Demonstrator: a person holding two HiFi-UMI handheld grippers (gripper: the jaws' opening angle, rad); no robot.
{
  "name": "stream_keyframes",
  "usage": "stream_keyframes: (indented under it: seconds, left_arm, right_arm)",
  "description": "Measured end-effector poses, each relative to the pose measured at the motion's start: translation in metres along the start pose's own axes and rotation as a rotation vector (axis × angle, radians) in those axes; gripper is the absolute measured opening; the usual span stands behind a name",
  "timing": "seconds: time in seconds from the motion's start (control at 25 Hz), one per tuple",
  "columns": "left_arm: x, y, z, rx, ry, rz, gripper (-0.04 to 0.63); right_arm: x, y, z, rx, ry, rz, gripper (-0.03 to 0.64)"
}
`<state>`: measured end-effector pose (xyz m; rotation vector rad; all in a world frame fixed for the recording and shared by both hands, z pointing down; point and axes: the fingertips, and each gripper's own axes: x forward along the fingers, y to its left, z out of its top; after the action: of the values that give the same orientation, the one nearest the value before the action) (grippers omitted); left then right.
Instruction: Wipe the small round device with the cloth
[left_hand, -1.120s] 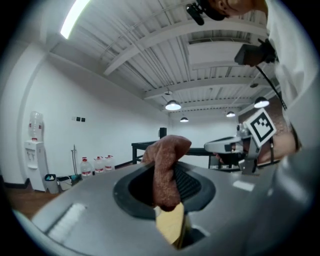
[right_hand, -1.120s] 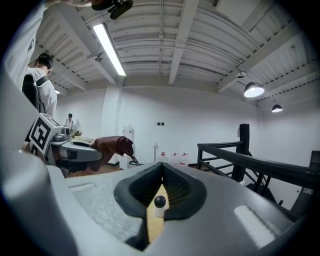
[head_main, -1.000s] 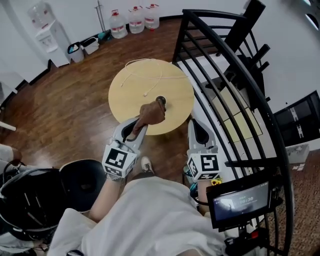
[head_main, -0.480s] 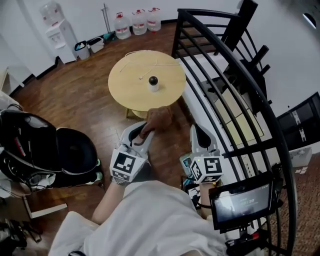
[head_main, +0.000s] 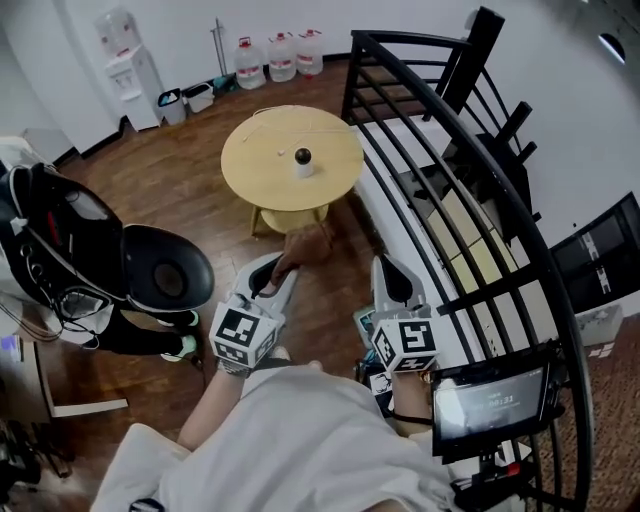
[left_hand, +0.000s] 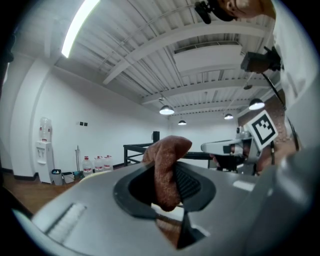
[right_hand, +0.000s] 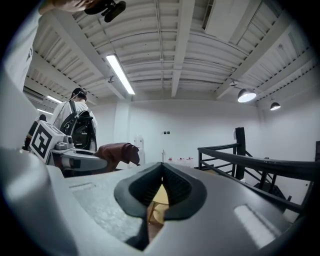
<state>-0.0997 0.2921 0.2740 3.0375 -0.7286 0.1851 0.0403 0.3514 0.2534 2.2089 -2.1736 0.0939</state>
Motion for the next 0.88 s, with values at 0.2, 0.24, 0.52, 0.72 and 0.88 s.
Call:
stream_keyframes:
  seconds: [0.2,0.24,0.52,0.72,0.88]
  left_arm:
    - [0.0,-0.002,-0.012,0.001,0.025,-0.009,0.091]
    - [0.001,-0.001,-0.012,0.007,0.031,-0.012,0.091]
    - [0.007,0.019,-0.007,0.026,0.033,-0.007,0.091]
    - [-0.015,0.032,-0.008,0.001,0.037,0.005,0.091]
    - [-0.015,0.041,-0.007,0.001,0.037,-0.003,0.091]
  right_arm:
    - [0.0,-0.001,-0.01,-0.012,0.017,-0.014,0.005]
    - [0.0,-0.001,-0.009,-0.017,0.014,-0.017,0.004]
    - [0.021,0.005,-0.006,-0.051,0.016,-0.025,0.002]
    - [0.021,0.033,0.0,-0.059,0.013,-0.01,0.002]
    - [0.03,0.038,0.005,-0.062,0.005,-0.011,0.002]
